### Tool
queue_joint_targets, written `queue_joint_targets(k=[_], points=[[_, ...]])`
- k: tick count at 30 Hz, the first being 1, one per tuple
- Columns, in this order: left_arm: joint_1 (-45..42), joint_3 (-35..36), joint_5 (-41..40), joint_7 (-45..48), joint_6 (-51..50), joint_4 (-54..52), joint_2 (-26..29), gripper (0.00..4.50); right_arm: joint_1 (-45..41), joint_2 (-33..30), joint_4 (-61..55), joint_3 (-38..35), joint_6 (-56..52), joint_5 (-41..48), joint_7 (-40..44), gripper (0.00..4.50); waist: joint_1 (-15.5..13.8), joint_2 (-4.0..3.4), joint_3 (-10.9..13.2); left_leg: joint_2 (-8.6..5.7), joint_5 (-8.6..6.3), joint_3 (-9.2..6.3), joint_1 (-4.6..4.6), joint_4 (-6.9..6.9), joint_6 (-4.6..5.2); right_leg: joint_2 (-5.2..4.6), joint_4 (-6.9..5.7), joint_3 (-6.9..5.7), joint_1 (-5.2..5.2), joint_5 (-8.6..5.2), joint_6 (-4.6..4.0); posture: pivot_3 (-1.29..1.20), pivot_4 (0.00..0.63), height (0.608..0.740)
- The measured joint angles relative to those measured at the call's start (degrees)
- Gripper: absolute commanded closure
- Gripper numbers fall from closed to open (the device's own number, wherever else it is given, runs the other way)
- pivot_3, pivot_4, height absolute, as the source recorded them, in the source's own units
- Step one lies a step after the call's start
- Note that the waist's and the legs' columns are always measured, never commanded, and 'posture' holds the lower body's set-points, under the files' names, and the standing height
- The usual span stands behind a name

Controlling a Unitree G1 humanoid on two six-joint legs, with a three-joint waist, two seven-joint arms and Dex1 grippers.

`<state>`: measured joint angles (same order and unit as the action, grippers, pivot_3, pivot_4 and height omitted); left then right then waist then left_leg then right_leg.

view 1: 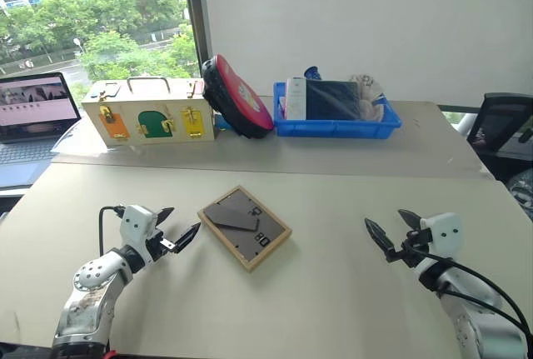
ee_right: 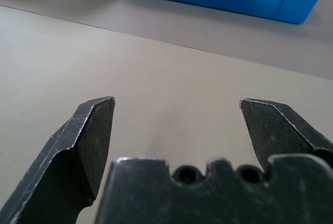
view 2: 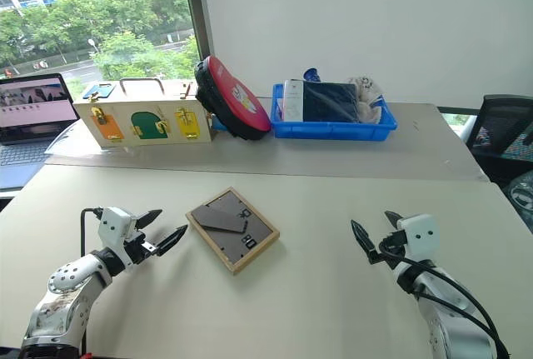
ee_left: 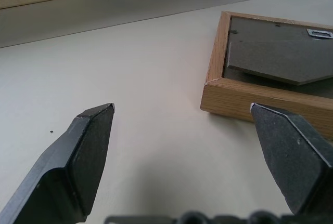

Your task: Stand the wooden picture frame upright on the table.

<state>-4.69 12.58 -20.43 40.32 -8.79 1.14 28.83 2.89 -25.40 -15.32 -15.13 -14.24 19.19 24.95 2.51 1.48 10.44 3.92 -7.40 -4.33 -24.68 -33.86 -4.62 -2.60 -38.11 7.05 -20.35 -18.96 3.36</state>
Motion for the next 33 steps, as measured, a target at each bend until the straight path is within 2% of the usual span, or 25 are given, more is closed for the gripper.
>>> queue_joint_targets(k=[2,3,4,5,7,8,11,14,15,17,18,24,29,33], points=[[0.0,0.0,0.0,0.3,0.0,0.0,0.1,0.00,-0.1,-0.1,0.0,0.0,-0.1,0.2,0.2,0.05,0.0,0.00,0.0,0.00,0.00,0.00,0.00,0.00,0.00,0.00,0.00,0.00,0.00,0.00,0.00,0.00,0.150,0.735],[-0.1,-0.2,-0.7,2.6,-0.3,0.4,1.6,0.00,-1.9,-1.6,0.9,0.2,-2.7,3.2,3.1,0.05,0.2,0.00,0.1,0.00,0.00,0.01,-0.02,-0.06,0.00,0.01,-0.04,0.03,-0.05,0.01,0.00,0.00,0.150,0.735],[-0.9,-0.2,-2.4,5.6,-1.5,0.7,3.6,0.00,-4.9,-4.8,2.0,0.5,-6.1,6.7,7.0,0.05,0.6,-0.07,0.3,0.01,0.05,0.05,-0.03,-0.07,-0.02,0.01,-0.06,0.08,-0.05,0.06,0.03,0.00,0.150,0.735],[-2.5,0.3,-4.6,8.7,-2.7,0.8,5.9,0.26,-9.1,-8.9,2.6,0.4,-9.5,10.1,11.5,0.02,0.8,-0.17,0.5,0.00,0.15,0.05,-0.03,-0.06,0.04,0.00,-0.05,0.07,-0.05,0.11,0.07,0.00,0.150,0.735],[-4.6,1.3,-7.1,12.4,-4.2,-0.1,8.9,0.65,-14.5,-13.8,2.6,0.6,-11.9,13.1,17.0,0.54,0.9,-0.19,0.5,0.02,0.16,0.03,0.06,-0.02,0.06,0.02,-0.04,0.02,0.01,0.09,0.07,0.00,0.150,0.735],[-4.9,1.7,-9.2,14.8,-6.0,-1.1,10.8,1.15,-17.0,-16.2,2.6,1.2,-12.4,13.8,20.1,0.79,0.9,-0.18,0.4,0.02,0.15,0.01,0.07,0.05,0.06,0.02,0.00,0.01,0.03,0.05,0.03,0.00,0.150,0.735],[-2.9,2.0,-11.8,19.7,-11.5,-2.7,15.1,2.15,-21.9,-21.2,4.3,5.5,-13.0,13.2,28.0,1.85,1.0,-0.18,0.4,0.01,-0.03,0.03,-0.02,0.08,0.18,0.00,0.06,0.00,-0.02,-0.04,-0.01,0.00,0.150,0.735],[-1.8,1.1,-11.6,19.7,-15.0,-2.8,15.8,3.19,-25.4,-21.6,6.0,10.8,-12.7,10.3,31.0,2.81,1.0,-0.18,0.4,0.02,-0.07,0.02,-0.16,0.09,0.20,0.00,0.03,-0.03,-0.19,-0.05,-0.03,0.00,0.150,0.735],[-1.6,0.7,-11.6,19.1,-16.5,-3.0,15.9,3.55,-27.1,-21.0,7.1,12.6,-12.2,8.9,31.4,3.24,1.2,-0.18,0.4,0.02,-0.07,0.02,-0.17,0.05,0.20,0.00,0.03,-0.03,-0.21,-0.05,-0.03,0.00,0.150,0.735],[-1.4,-0.5,-11.7,16.7,-21.6,-4.6,15.3,4.16,-32.5,-17.9,11.1,17.6,-9.7,4.2,31.6,3.80,1.5,-0.17,0.5,0.02,-0.04,0.01,-0.19,0.01,0.16,0.00,-0.03,-0.03,-0.24,-0.02,-0.02,0.00,0.150,0.735],[-2.0,-1.4,-11.8,14.8,-23.8,-5.2,14.3,4.46,-34.2,-16.3,13.2,19.9,-8.2,2.1,31.5,4.44,1.4,-0.16,0.5,0.01,-0.02,0.00,-0.21,-0.02,0.13,0.01,-0.07,-0.04,-0.26,-0.01,-0.01,0.00,0.150,0.735],[-4.9,-5.4,-11.9,3.5,-35.9,-10.5,7.4,4.46,-43.1,-7.5,35.6,30.5,4.7,-10.2,33.8,4.44,0.6,-0.12,0.5,0.00,0.00,-0.04,-0.28,-0.08,0.10,0.00,-0.03,-0.09,-0.23,0.03,0.03,0.00,0.150,0.735],[-8.3,-9.5,-9.4,-2.6,-39.8,-13.5,4.6,4.46,-48.1,-0.3,49.8,30.8,12.0,-12.9,35.3,4.44,0.1,-0.19,0.5,-0.01,0.05,-0.06,-0.16,-0.05,0.01,0.00,-0.13,-0.11,-0.15,0.05,0.00,0.00,0.150,0.735],[-9.8,-12.1,-7.8,-4.1,-40.2,-13.8,4.2,4.46,-48.9,2.3,51.8,32.2,15.1,-14.4,38.7,4.44,-0.4,-0.19,0.5,-0.05,0.08,-0.10,0.04,-0.06,-0.04,-0.02,-0.09,-0.15,0.12,0.06,0.01,0.00,0.150,0.735]])
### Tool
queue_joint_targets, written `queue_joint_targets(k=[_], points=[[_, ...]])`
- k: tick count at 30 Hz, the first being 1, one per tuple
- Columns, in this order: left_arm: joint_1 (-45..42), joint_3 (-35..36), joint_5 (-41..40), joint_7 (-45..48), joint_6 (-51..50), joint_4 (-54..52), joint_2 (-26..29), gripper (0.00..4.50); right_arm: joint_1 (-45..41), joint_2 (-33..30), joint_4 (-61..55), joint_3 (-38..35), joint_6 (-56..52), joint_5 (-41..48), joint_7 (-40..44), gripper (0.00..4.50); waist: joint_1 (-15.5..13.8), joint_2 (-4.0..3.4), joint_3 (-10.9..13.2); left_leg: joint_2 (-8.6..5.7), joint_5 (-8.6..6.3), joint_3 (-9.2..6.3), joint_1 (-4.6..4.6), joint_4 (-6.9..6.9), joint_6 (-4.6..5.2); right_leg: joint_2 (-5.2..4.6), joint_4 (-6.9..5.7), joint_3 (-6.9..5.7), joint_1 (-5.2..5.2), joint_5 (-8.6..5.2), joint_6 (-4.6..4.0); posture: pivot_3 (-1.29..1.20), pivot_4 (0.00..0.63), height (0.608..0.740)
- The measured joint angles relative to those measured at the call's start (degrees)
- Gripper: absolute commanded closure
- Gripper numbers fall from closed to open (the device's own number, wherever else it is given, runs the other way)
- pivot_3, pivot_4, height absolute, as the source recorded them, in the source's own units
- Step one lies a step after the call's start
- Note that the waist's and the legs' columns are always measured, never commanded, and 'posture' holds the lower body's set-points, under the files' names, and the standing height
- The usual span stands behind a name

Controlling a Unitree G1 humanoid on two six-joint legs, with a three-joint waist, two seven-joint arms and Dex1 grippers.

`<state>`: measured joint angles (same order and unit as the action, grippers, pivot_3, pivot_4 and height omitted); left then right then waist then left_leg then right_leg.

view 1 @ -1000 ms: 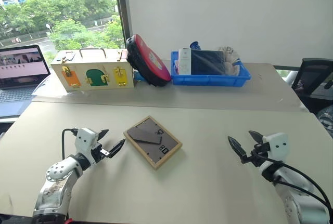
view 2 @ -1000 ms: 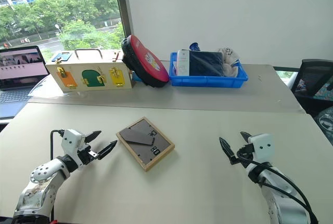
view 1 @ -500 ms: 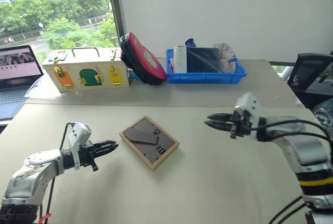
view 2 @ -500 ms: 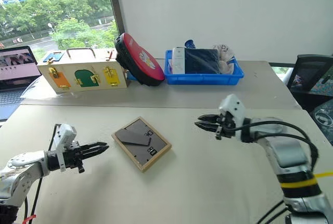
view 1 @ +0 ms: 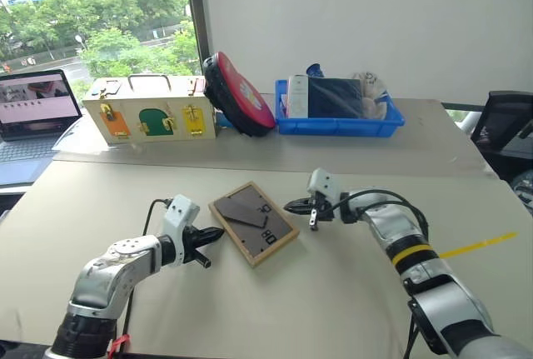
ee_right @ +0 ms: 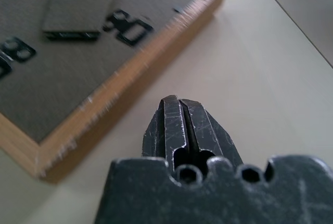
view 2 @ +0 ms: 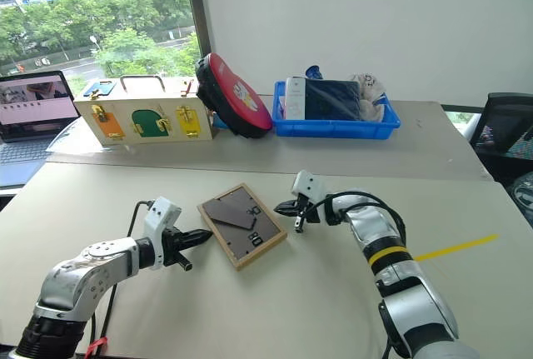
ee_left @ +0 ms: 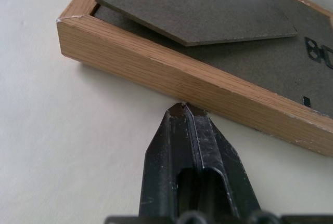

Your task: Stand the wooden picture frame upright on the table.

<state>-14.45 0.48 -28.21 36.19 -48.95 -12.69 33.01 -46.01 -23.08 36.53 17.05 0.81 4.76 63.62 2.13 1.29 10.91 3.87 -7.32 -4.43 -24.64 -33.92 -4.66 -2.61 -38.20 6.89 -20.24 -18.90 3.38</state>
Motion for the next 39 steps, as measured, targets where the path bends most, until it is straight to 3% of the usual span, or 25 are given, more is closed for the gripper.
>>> queue_joint_targets(k=[6,13,19,24,26,29,32,35,39], points=[[-1.8,-4.2,2.4,1.8,0.3,-0.6,1.0,4.46,14.2,-5.0,-21.9,0.4,-9.4,3.9,6.3,4.44,-0.9,-0.13,-0.1,-0.01,-0.01,-0.03,-0.01,0.03,-0.01,0.00,0.04,-0.01,0.01,-0.01,0.01,0.00,0.150,0.735],[1.8,-10.2,3.9,8.6,2.5,-6.8,7.7,4.46,30.5,-13.4,-47.1,-3.3,-24.7,7.5,1.2,4.44,-0.9,-0.28,-0.5,0.01,-0.06,0.02,0.02,0.05,-0.04,0.01,0.15,0.05,0.01,-0.04,0.01,0.00,0.150,0.735],[3.5,-12.0,5.9,13.4,7.3,-7.0,12.8,4.46,32.1,-15.4,-50.1,-8.3,-28.6,7.9,-3.7,4.44,0.5,-0.26,-1.0,0.04,-0.10,0.05,0.29,0.15,0.01,0.02,0.14,0.10,0.13,-0.28,0.19,0.00,0.150,0.735],[-3.2,-13.5,9.4,17.2,17.5,5.7,15.6,4.46,30.5,-15.9,-47.3,-7.6,-28.4,7.4,-3.9,4.44,0.7,-0.38,-1.1,0.08,-0.02,0.04,0.39,0.13,0.16,0.14,0.08,0.13,0.08,-0.29,0.24,0.00,0.150,0.735],[-4.2,-11.4,10.3,17.6,18.7,10.2,17.6,4.46,30.5,-16.8,-46.9,-7.2,-28.0,7.3,-3.1,4.44,1.4,-0.39,-1.1,0.08,-0.01,0.06,0.42,0.12,0.16,0.13,0.06,0.22,0.08,-0.29,0.25,0.00,0.150,0.735],[-2.8,-4.6,4.7,19.0,13.4,12.5,16.1,4.46,30.3,-19.5,-45.7,-8.0,-27.7,7.8,-1.6,4.44,2.1,-0.40,-1.1,0.09,-0.02,0.12,0.24,0.14,0.16,0.13,0.05,0.27,-0.04,-0.29,0.28,0.00,0.150,0.735],[-0.8,1.8,-6.8,18.8,0.1,10.8,12.1,3.75,28.9,-20.4,-45.2,-9.4,-27.4,8.5,-0.5,4.50,1.8,-0.34,-1.0,0.07,-0.06,0.05,-0.14,0.12,0.21,0.12,0.01,0.16,-0.29,-0.28,0.23,0.00,0.150,0.735],[2.4,6.7,-18.7,19.7,-12.7,5.7,11.8,2.74,28.4,-20.8,-45.7,-10.9,-27.4,10.7,0.9,4.50,1.7,-0.22,-0.9,0.05,-0.12,0.00,-0.42,0.07,0.22,0.08,0.02,0.11,-0.48,-0.17,0.03,0.00,0.150,0.735],[3.5,11.3,-26.4,13.9,-20.9,1.3,6.7,1.36,26.9,-19.6,-45.7,-10.6,-27.2,12.1,1.4,4.50,1.2,-0.18,-0.9,0.03,-0.11,-0.03,-0.42,-0.01,0.21,0.08,0.01,0.08,-0.45,-0.14,0.03,0.00,0.150,0.735]])
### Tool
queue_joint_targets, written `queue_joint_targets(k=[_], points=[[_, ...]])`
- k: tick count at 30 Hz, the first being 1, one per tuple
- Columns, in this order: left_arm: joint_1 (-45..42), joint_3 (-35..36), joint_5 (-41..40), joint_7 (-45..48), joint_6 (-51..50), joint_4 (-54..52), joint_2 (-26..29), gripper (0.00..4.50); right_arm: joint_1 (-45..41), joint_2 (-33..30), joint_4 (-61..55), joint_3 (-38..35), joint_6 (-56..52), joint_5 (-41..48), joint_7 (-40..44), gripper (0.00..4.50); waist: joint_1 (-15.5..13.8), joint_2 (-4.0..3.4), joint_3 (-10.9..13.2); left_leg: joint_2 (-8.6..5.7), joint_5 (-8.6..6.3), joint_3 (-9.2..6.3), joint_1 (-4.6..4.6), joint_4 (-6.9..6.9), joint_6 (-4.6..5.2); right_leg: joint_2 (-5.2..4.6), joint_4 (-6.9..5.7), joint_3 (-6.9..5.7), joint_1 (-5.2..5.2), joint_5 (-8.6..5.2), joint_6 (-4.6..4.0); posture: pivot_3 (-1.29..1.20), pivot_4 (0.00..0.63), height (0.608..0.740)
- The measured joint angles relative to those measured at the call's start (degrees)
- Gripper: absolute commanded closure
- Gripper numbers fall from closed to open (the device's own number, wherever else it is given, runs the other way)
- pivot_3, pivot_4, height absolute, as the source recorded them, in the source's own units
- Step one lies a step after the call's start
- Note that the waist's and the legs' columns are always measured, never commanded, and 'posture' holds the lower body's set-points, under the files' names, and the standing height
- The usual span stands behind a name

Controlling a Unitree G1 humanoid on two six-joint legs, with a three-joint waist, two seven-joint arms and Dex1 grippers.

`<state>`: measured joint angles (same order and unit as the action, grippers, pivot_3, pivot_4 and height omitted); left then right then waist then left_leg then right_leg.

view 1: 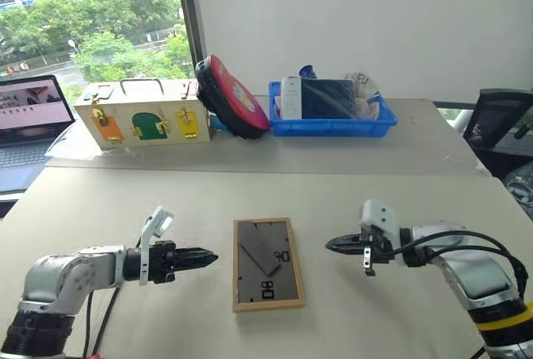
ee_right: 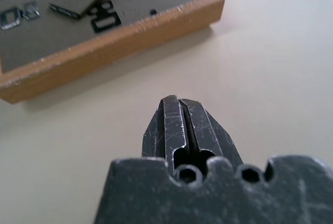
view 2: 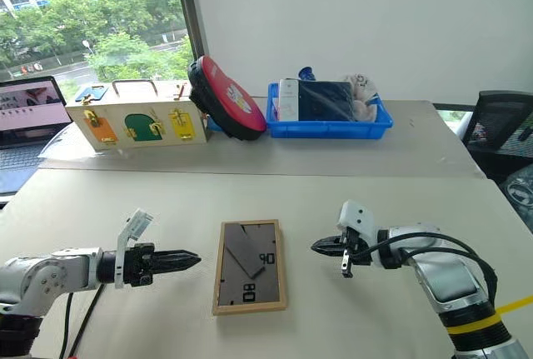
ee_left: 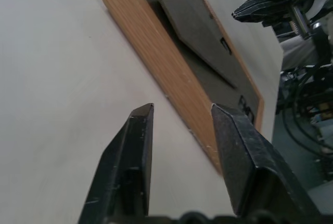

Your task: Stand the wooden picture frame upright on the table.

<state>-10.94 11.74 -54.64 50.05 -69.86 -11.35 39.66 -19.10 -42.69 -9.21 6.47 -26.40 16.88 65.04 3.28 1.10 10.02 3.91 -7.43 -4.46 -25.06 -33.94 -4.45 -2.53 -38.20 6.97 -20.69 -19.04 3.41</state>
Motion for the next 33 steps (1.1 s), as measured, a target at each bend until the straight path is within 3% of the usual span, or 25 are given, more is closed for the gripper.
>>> queue_joint_targets(k=[4,10,17,24,27,33], points=[[1.1,-1.5,-1.1,-8.4,-3.0,-5.8,-4.8,0.11,-0.6,2.0,3.0,3.1,2.0,-1.7,-0.1,4.50,-0.4,0.09,0.0,-0.01,0.04,-0.01,0.01,-0.05,-0.06,0.00,0.00,0.02,0.01,0.06,0.00,0.00,0.150,0.735],[-2.4,-5.5,1.0,-18.0,-9.3,-11.8,-4.7,0.11,-0.4,1.4,4.8,4.3,4.9,-3.8,0.9,4.50,-0.9,0.09,0.0,-0.05,0.03,-0.01,0.31,-0.03,-0.07,-0.02,0.11,0.03,0.36,0.07,0.01,0.00,0.150,0.735],[-7.0,-1.5,-2.4,-23.9,-18.9,-7.9,-13.1,0.11,0.7,4.2,3.0,8.2,5.1,-4.6,1.0,4.50,-1.1,0.06,0.0,-0.11,0.03,-0.01,0.40,-0.03,-0.08,-0.06,0.13,0.02,0.48,0.01,0.13,0.00,0.150,0.735],[-8.2,-0.9,-16.0,-33.7,-21.0,1.0,-19.7,0.11,-0.8,7.1,3.0,9.3,5.1,-5.6,-0.5,4.50,-1.7,0.10,0.0,-0.15,0.02,-0.03,0.31,-0.05,-0.08,-0.10,0.14,0.01,0.43,0.07,0.06,0.00,0.150,0.735],[-8.0,-1.4,-20.2,-37.1,-21.7,1.9,-19.9,0.11,-0.7,7.4,3.0,9.4,5.1,-5.9,-0.9,4.50,-1.6,0.10,0.0,-0.14,0.02,-0.05,0.32,-0.02,-0.08,-0.09,0.12,0.00,0.42,0.08,0.05,0.00,0.150,0.735],[-6.6,-3.2,-26.3,-40.5,-22.4,2.4,-16.1,2.08,-0.9,7.5,3.0,9.4,5.1,-5.9,-1.1,4.50,-0.8,0.12,0.0,-0.12,0.03,-0.06,0.33,-0.01,-0.09,-0.07,0.10,0.00,0.38,0.08,0.03,0.00,0.150,0.735]])
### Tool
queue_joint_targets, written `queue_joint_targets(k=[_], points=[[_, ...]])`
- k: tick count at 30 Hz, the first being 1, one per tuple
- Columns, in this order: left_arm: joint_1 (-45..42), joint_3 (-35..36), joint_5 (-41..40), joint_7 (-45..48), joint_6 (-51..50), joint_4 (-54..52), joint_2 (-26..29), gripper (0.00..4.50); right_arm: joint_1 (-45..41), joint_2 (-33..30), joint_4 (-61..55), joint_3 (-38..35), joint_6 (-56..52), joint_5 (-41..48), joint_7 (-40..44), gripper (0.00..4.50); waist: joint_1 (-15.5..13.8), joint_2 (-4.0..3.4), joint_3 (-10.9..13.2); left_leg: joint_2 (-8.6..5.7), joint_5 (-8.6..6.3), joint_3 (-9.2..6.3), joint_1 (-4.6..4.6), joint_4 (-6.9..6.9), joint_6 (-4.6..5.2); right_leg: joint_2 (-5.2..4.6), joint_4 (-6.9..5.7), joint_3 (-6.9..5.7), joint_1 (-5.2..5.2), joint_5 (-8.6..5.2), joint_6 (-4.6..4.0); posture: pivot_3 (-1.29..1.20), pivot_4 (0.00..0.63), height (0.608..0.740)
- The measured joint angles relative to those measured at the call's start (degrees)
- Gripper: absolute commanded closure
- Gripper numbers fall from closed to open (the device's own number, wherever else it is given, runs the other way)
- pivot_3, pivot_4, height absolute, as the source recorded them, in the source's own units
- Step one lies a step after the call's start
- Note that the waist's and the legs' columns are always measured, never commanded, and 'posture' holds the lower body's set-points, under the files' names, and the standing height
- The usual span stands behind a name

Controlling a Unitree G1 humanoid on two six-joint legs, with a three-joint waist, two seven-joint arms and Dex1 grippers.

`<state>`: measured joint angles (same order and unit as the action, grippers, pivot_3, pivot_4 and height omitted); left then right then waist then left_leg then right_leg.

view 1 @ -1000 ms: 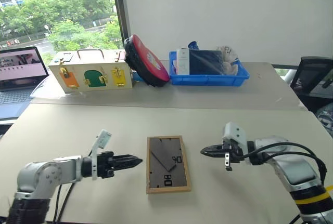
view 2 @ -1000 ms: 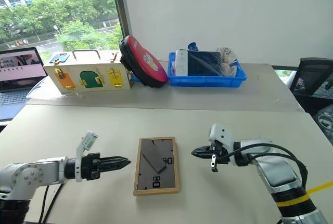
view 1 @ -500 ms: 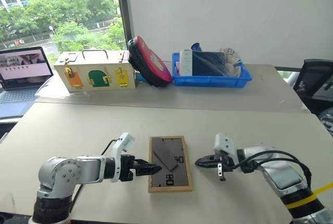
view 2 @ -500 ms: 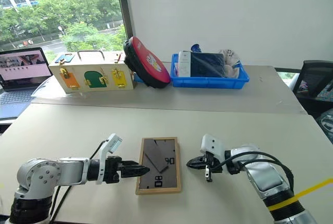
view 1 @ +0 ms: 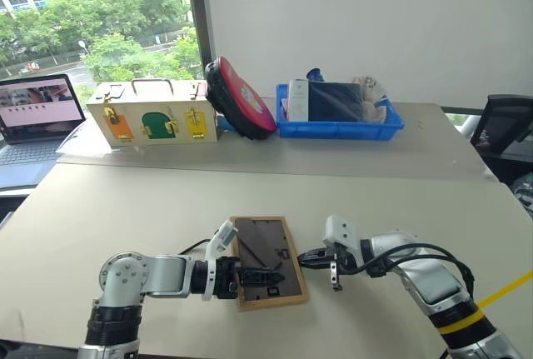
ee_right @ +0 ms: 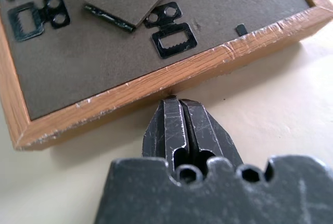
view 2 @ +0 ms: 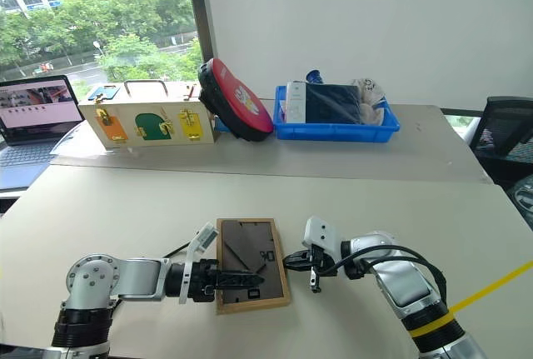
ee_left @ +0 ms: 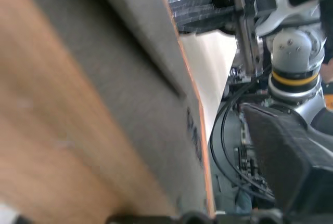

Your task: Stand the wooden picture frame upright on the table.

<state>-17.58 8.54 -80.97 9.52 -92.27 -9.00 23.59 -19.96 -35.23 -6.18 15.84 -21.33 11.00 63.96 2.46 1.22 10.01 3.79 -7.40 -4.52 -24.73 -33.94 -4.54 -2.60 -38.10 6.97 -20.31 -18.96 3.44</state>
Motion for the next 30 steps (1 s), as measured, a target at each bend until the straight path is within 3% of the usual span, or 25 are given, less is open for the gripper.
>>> queue_joint_targets(k=[4,6,14,18,22,23,30], points=[[-0.1,0.7,-2.0,3.9,0.0,0.9,5.5,3.39,-0.2,-0.2,0.7,-0.1,0.0,0.0,0.1,4.50,0.2,0.00,0.0,0.00,0.01,0.00,0.03,0.04,-0.02,0.01,0.00,0.00,-0.02,0.00,-0.01,0.00,0.150,0.735],[-0.2,0.9,-2.0,6.1,0.2,1.1,8.1,3.80,-0.7,-0.3,1.1,-0.1,0.1,0.0,0.2,4.50,0.2,0.00,0.0,0.00,0.01,0.00,0.03,0.05,-0.02,0.01,0.00,0.00,-0.03,-0.01,-0.01,0.00,0.150,0.735],[-0.8,0.9,4.6,16.4,5.2,2.2,14.3,3.80,-3.7,-1.2,0.9,-3.7,-0.9,2.4,-0.4,4.50,0.1,0.01,0.1,0.00,0.03,0.01,-0.03,0.08,-0.06,0.01,0.02,0.00,-0.10,-0.01,-0.02,0.00,0.150,0.735],[-2.5,1.2,4.4,22.4,5.8,2.7,15.7,3.80,-9.6,-1.1,-3.1,-14.2,-17.2,18.1,-1.7,4.50,0.0,-0.01,0.3,0.01,0.04,0.00,-0.26,0.07,-0.08,0.00,0.01,-0.02,-0.28,0.01,-0.04,0.00,0.150,0.735],[-7.9,0.4,4.0,25.4,4.6,4.5,15.6,3.81,-15.2,-3.2,-7.8,-18.9,-29.4,29.3,-2.1,3.44,-0.3,0.01,0.3,0.01,0.04,-0.04,-0.31,0.10,-0.07,0.01,0.06,-0.10,-0.30,0.00,-0.04,0.00,0.150,0.735],[-9.9,-0.6,4.4,25.7,4.3,5.1,15.0,3.81,-15.9,-3.1,-8.9,-18.4,-30.9,30.6,-2.1,2.98,-0.3,0.01,0.3,-0.01,0.04,-0.04,-0.34,0.09,-0.07,0.00,0.07,-0.09,-0.30,0.00,-0.04,0.00,0.150,0.735],[-15.6,-5.1,5.7,27.5,3.2,6.0,12.4,3.81,-19.3,-1.4,-9.3,-13.3,-32.9,30.8,-4.0,0.65,0.3,0.04,0.3,0.02,0.05,-0.03,-0.70,0.09,-0.06,0.02,-0.12,-0.05,-0.83,0.01,-0.05,0.00,0.150,0.735]])
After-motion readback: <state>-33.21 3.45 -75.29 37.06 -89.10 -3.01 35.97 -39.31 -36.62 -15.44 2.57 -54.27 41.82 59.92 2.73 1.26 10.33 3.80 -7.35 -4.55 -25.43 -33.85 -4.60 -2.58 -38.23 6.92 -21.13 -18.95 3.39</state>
